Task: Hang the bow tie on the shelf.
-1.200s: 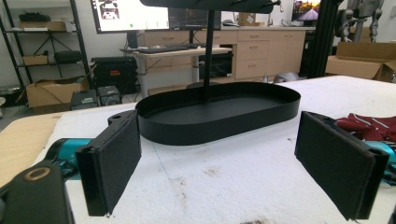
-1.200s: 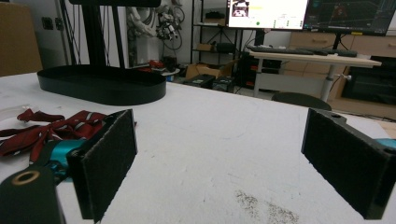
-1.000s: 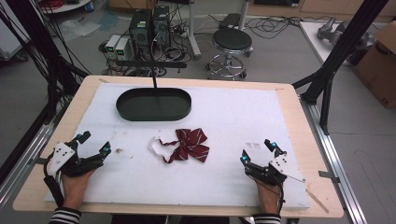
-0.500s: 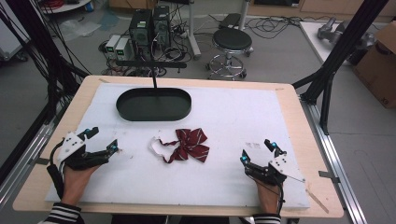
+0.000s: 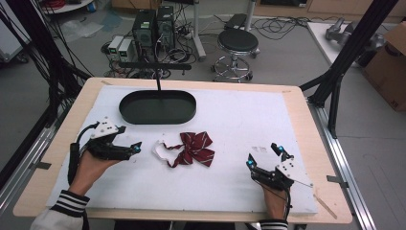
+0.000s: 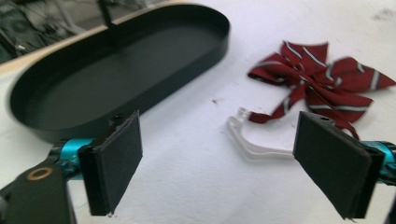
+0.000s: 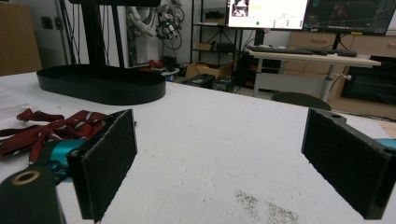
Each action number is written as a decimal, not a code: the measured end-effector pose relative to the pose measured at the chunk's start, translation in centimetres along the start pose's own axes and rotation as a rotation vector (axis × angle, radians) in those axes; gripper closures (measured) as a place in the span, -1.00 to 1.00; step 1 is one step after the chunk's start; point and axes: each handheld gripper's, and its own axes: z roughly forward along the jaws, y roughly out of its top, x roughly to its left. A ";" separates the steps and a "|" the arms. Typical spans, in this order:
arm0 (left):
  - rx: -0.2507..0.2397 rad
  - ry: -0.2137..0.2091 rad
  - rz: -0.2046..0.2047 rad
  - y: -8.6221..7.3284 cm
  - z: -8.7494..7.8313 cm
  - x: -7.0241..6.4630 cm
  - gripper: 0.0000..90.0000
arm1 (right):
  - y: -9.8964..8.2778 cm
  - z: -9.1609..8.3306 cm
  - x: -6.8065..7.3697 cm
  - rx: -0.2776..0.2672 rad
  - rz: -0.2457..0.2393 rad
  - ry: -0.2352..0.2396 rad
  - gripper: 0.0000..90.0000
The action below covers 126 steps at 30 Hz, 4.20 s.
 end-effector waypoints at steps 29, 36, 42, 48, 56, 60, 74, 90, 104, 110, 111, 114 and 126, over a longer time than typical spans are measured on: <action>0.506 -0.038 -0.127 2.8 8.8 -0.8 -0.11 | 0.0 0.0 0.0 -0.002 0.011 0.002 -0.79; 0.503 -0.051 -0.134 2.9 9.0 -1.1 0.01 | 0.0 0.0 0.0 -0.001 0.013 0.003 -0.79; 0.515 -0.049 -0.133 2.9 9.3 -1.4 0.09 | 0.0 0.0 0.0 -0.002 0.012 0.002 -0.79; 0.534 -0.060 -0.141 2.8 9.6 -1.4 0.33 | 0.0 0.0 -0.1 0.000 0.016 0.002 -0.79; 0.543 -0.065 -0.136 2.7 9.9 -1.3 0.49 | 0.0 0.0 -0.1 -0.002 0.013 0.002 -0.79; 0.547 -0.054 -0.138 2.7 10.2 -1.3 0.52 | 0.0 0.0 -0.1 -0.001 0.012 0.003 -0.79; 0.526 -0.035 -0.079 2.6 10.3 -1.8 0.93 | 0.0 -0.1 -0.1 -0.002 0.013 0.002 -0.79; 0.300 -0.029 -0.058 3.3 7.0 -0.4 0.94 | 0.0 0.0 -0.1 -0.002 0.012 0.003 -0.79; -0.065 0.026 -0.048 4.7 3.5 1.0 0.94 | 0.0 0.0 0.0 -0.004 0.012 0.002 -0.79; -0.184 0.043 -0.059 5.2 2.8 1.5 0.94 | 0.0 0.0 0.0 -0.003 0.009 0.001 -0.79; -0.199 0.049 -0.058 5.3 2.8 1.6 0.94 | 0.0 0.0 0.0 -0.003 0.009 0.002 -0.79; -0.225 0.060 -0.062 5.9 2.6 2.0 0.94 | 0.0 0.0 0.0 -0.003 0.010 0.002 -0.79; -0.322 0.085 -0.062 8.2 2.6 3.9 0.94 | 0.0 0.0 0.0 -0.003 0.010 0.001 -0.79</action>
